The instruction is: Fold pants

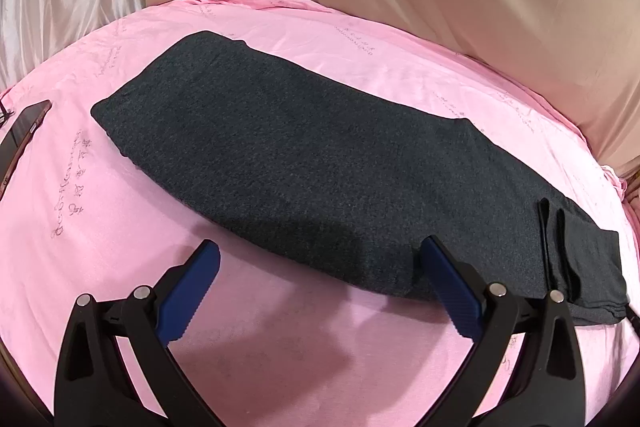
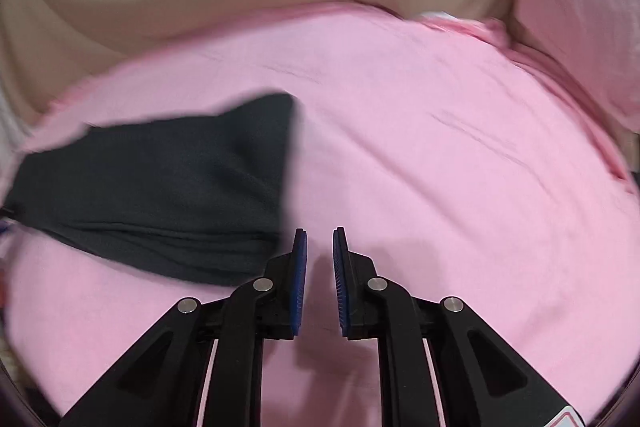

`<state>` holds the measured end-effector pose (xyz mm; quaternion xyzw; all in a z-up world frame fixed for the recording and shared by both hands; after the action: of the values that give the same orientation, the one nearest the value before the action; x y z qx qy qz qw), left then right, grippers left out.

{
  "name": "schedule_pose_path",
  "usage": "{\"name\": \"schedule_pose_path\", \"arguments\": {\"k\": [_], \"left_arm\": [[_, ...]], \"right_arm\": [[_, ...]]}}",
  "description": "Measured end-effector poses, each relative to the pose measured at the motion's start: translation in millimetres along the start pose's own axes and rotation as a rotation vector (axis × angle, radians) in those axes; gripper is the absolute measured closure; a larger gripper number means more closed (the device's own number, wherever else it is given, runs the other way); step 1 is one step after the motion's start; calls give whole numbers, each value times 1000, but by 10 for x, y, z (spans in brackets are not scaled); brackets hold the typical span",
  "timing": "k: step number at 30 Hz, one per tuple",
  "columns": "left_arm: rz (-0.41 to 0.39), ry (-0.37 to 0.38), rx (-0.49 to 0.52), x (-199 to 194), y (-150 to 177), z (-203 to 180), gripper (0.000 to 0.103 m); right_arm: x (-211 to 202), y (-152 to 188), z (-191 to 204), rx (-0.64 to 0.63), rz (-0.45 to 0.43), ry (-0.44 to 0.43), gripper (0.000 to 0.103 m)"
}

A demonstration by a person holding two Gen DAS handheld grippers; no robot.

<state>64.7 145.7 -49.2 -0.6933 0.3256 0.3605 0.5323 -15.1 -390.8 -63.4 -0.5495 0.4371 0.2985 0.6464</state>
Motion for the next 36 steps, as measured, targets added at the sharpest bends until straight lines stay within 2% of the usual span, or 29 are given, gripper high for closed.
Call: {"name": "schedule_pose_path", "arguments": {"k": [2, 4, 5, 6, 10, 13, 15, 16, 18, 20, 23, 25, 26, 29, 30, 31, 33, 34, 35, 36], "left_arm": [[1, -5, 7, 2, -1, -10, 5], [2, -8, 7, 2, -2, -14, 5], [2, -10, 7, 0, -1, -11, 5], [2, -13, 9, -1, -1, -15, 5], [-5, -23, 12, -7, -1, -35, 5], [-9, -15, 5, -20, 6, -12, 5], [-11, 2, 1, -24, 8, 4, 5], [-13, 7, 2, -29, 9, 5, 5], [-17, 23, 8, -38, 13, 3, 5], [-24, 36, 14, -53, 20, -3, 5], [-30, 52, 20, -66, 23, -10, 5], [-35, 64, 22, -77, 26, -13, 5], [-38, 69, 23, -84, 28, -12, 5], [-42, 82, 22, -95, 27, -7, 5], [-42, 84, 23, -94, 27, -8, 5], [-41, 85, 24, -95, 27, -9, 5], [-42, 83, 28, -96, 27, -19, 5], [-44, 83, 28, -98, 25, -22, 5], [-46, 83, 28, -104, 25, -22, 5], [-47, 83, 27, -99, 14, -23, 5]], "right_arm": [[-189, 53, -7, 33, -62, -47, 85], [-456, 37, 210, -25, -143, -102, 81], [-529, 5, 392, -78, -156, -133, 74], [-567, -45, 690, -158, -153, -177, 69], [-376, -119, 1771, -420, -82, -307, 69], [-56, -71, 2436, -573, -3, -310, 68], [128, -103, 2649, -580, 29, -299, 69], [173, -154, 2629, -560, 29, -314, 69], [176, -298, 2539, -480, 75, -430, 81], [164, -382, 2460, -427, 88, -497, 81], [216, -429, 2483, -425, 104, -479, 77], [186, -383, 2577, -464, 119, -456, 63], [144, -358, 2589, -468, 108, -474, 55], [74, -376, 2528, -415, 101, -572, 55], [86, -398, 2502, -397, 87, -554, 55], [102, -403, 2529, -404, 81, -500, 55], [193, -402, 2590, -434, 80, -395, 63], [266, -394, 2620, -441, 97, -387, 71], [305, -398, 2650, -440, 98, -392, 89], [292, -415, 2674, -435, 86, -391, 94]]}}
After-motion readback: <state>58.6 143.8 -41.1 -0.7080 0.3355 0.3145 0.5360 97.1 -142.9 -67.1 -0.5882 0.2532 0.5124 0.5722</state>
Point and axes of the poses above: each gripper's, at about its wrist camera, not at the fingertips, and x roughly the way its jaws point, z to its left, y to its underside, the point moved 2 cm from there along x, roughly the way its jaws point, and after that the axes turned 12 degrees about z, right-handed, at the moved point
